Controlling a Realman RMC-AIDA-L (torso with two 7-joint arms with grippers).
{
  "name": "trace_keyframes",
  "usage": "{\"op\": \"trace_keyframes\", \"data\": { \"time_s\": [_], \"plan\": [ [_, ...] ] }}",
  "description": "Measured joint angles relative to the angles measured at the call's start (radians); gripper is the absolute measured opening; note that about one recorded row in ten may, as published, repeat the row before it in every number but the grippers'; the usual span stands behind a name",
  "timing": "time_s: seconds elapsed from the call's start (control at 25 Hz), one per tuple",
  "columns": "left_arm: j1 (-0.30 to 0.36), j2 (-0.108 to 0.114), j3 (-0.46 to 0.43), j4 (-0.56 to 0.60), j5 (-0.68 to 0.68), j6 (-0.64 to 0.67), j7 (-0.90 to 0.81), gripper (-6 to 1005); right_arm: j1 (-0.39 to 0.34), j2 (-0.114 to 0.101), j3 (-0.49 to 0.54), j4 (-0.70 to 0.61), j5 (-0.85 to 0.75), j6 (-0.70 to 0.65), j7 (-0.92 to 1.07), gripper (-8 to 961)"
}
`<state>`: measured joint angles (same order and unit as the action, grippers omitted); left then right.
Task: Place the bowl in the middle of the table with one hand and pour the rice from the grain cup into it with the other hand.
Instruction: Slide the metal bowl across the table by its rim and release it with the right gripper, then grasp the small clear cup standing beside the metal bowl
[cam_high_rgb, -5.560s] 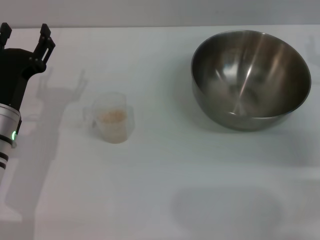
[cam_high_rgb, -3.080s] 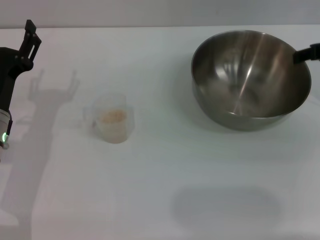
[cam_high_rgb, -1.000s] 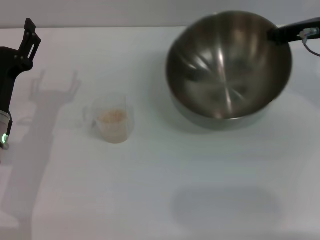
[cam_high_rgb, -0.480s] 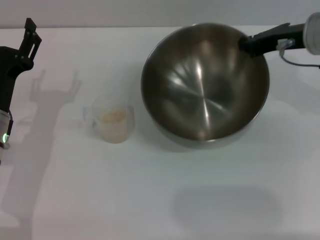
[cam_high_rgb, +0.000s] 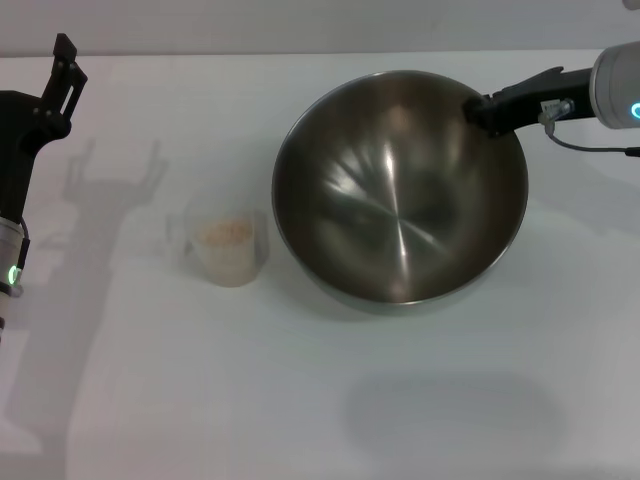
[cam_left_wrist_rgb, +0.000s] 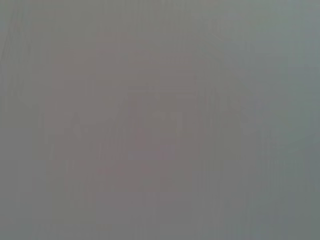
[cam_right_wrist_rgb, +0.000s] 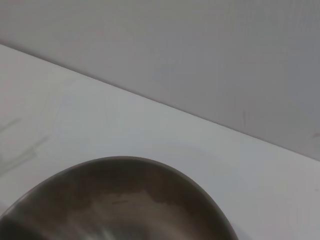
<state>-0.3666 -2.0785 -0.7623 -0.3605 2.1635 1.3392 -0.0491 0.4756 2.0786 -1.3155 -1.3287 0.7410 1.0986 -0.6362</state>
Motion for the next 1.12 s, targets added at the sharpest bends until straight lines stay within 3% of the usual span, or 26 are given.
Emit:
{"op": "trace_keyframes", "data": {
  "time_s": [0.36,0.48,0.92,1.12],
  "plan": [
    [0.002,0.0,0.001,-0.004,0.002,0.0,0.0,802,-0.002,-0.001,-0.021,0.003,-0.016,0.002,0.02,32],
    [0.004,0.0,0.002,-0.009,0.002,0.0,0.0,801,-0.002,-0.001,-0.021,0.004,-0.024,0.002,0.02,126],
    [0.006,0.0,0.002,-0.014,0.002,0.001,0.0,797,-0.002,-0.002,-0.018,-0.045,-0.043,-0.008,0.014,202],
    [0.008,0.0,0.002,-0.015,0.002,0.004,0.0,795,0.0,-0.001,-0.04,-0.103,-0.043,-0.079,0.003,222]
  ]
}}
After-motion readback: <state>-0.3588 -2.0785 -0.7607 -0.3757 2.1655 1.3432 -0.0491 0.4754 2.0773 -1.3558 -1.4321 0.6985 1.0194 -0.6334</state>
